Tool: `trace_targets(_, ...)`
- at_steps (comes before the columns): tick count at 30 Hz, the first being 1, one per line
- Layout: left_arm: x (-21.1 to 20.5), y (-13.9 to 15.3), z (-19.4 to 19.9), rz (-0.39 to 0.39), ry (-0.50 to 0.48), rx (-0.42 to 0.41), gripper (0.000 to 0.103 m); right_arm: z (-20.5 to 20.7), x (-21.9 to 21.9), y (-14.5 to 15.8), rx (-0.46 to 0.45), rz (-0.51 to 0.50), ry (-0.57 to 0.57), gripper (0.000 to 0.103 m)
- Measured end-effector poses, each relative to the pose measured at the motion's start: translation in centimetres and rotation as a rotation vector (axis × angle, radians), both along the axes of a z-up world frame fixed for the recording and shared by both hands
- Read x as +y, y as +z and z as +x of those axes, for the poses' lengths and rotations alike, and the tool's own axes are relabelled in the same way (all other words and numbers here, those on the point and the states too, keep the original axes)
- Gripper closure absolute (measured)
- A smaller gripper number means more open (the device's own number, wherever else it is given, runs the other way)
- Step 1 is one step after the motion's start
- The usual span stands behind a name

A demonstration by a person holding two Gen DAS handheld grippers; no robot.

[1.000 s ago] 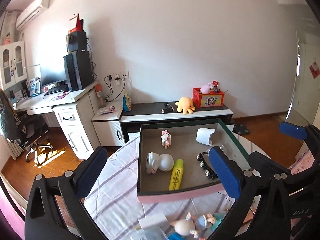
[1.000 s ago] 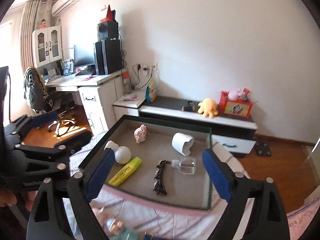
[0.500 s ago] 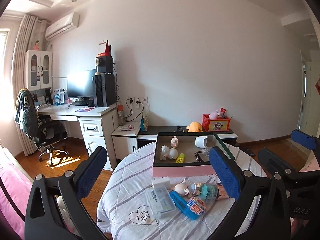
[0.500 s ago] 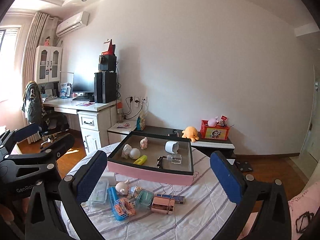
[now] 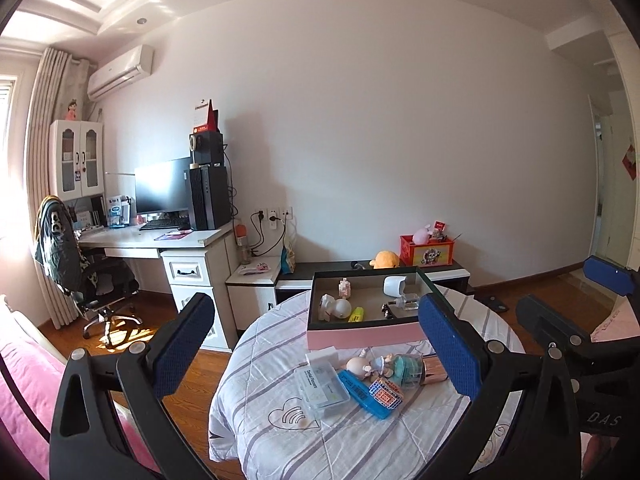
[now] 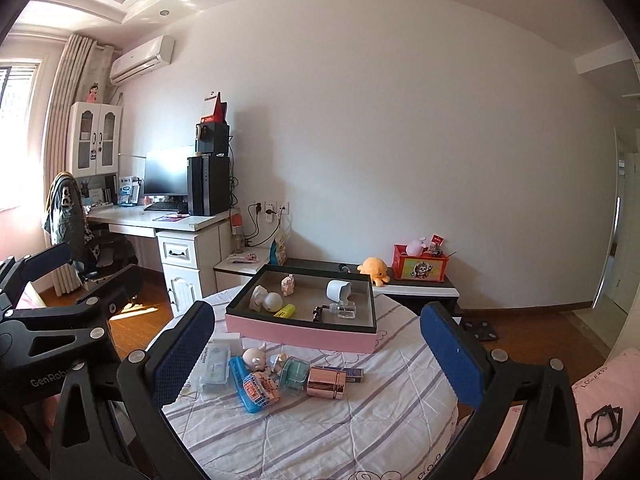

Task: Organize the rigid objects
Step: 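Raise both open grippers away from the pink box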

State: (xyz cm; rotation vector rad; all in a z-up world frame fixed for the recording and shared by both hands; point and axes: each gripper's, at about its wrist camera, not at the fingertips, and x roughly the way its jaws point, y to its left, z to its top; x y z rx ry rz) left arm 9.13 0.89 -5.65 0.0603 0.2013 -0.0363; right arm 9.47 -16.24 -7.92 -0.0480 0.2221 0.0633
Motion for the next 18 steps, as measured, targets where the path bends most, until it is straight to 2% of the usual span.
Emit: trace_targets(18,-0.11,-0.39,0.37,0.003,0.003,0.032,0.0,0.34,0.18,-0.48,0.023,0.004,-0.007,0.0)
